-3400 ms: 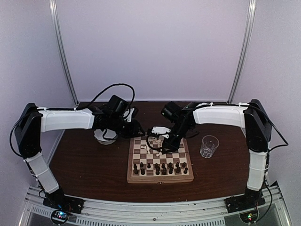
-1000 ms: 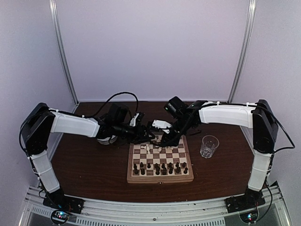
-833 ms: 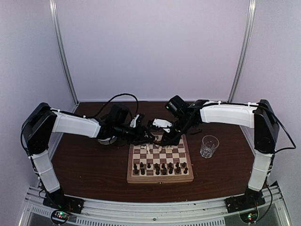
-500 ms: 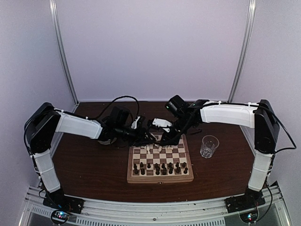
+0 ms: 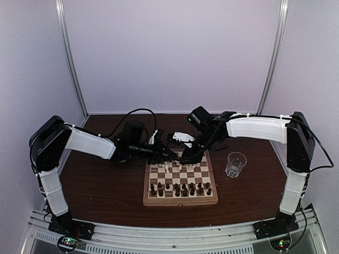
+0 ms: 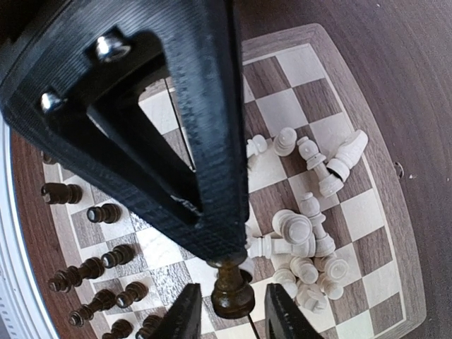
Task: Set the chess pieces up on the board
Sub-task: Adjust the chess pile.
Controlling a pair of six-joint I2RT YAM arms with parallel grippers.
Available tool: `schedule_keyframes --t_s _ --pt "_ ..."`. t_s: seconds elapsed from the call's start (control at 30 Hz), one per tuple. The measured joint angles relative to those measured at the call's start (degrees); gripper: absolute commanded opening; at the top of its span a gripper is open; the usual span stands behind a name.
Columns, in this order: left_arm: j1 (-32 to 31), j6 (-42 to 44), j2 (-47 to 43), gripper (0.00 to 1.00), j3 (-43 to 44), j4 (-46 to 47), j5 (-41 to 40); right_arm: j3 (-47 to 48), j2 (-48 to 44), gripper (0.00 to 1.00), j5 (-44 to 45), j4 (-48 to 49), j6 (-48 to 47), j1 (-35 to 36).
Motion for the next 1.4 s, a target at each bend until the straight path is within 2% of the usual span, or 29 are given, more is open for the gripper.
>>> schedule_keyframes --t_s 0.1,0.17,0.37,0.7,0.83,1.03,1.23,1.4 --pt "0.0 -1.4 0.0 0.00 -1.2 3.3 0.3 -0.5 -0.5 0.49 -0.7 0.4 0.3 -0.6" --pt "0.0 -2.1 0.0 0.00 -1.9 5.4 0.2 -2.3 -1.8 0.52 -1.6 1.1 0.3 -1.5" --pt "0.0 -3.1 0.0 0.00 -2.3 7.5 0.3 -4.1 -4.9 0.53 -3.8 1.6 -0.4 -3.7" --pt "0.0 -5.0 0.0 0.00 -2.3 9.9 0.6 -2.6 -3.5 0.51 -9.0 1.7 -0.4 -3.4" --pt "-0.1 -5.7 0.0 0.00 -2.3 10.2 1.1 -2.5 -3.3 0.45 -9.8 1.8 -0.3 -3.3" --pt "-0.2 -7.1 0.1 0.00 -2.1 11.9 2.0 -2.4 -2.5 0.41 -10.0 2.0 0.2 -3.2" --pt "-0.7 -7.9 0.5 0.00 -1.7 12.7 2.8 -1.8 -1.9 0.28 -10.0 2.5 1.0 -3.1" --pt "-0.9 -8.2 0.5 0.00 -1.7 12.8 3.0 -1.7 -1.9 0.10 -9.9 3.4 2.2 -3.1"
